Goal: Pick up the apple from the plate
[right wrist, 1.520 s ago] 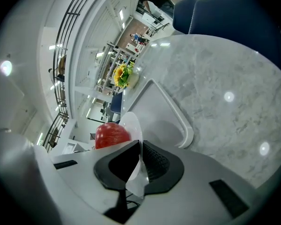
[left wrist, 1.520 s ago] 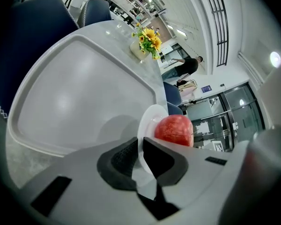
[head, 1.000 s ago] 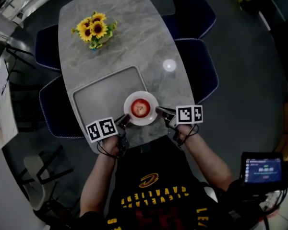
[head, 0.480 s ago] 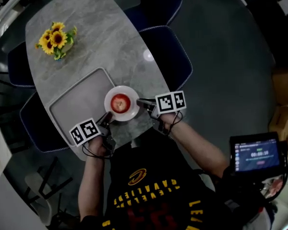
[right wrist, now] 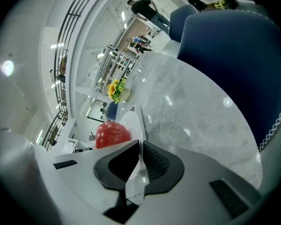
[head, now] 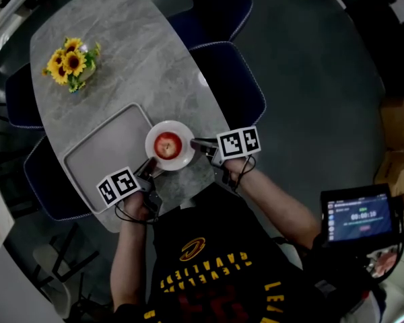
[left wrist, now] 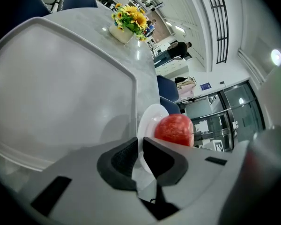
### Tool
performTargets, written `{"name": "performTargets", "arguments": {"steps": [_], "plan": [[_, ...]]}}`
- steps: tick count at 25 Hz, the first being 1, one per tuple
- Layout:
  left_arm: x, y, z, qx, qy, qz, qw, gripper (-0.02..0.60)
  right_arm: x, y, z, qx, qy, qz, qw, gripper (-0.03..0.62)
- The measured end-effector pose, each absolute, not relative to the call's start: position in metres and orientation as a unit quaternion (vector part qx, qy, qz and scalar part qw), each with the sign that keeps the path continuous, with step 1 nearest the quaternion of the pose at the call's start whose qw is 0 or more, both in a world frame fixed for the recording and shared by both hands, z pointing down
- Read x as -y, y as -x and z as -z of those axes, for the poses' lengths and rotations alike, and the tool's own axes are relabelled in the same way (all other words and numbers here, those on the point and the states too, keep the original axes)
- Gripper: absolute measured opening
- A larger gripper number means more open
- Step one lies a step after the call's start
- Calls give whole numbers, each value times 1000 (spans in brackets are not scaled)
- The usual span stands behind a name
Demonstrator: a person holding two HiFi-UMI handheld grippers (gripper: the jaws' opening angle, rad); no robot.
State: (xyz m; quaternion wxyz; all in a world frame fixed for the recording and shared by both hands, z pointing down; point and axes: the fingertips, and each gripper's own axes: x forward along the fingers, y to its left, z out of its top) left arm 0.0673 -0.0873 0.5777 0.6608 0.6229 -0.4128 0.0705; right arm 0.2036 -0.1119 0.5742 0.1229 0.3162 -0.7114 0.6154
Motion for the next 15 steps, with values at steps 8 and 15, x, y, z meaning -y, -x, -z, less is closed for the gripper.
{"name": "performTargets", "arguments": {"steps": [8, 15], "plan": [[87, -68, -576, 412, -625, -66, 660, 38, 113, -204, -572, 714, -317, -612, 123, 34], [84, -68, -577, 414, -625, -62, 659, 38, 110, -203, -571, 715, -313, -612, 126, 34]]}}
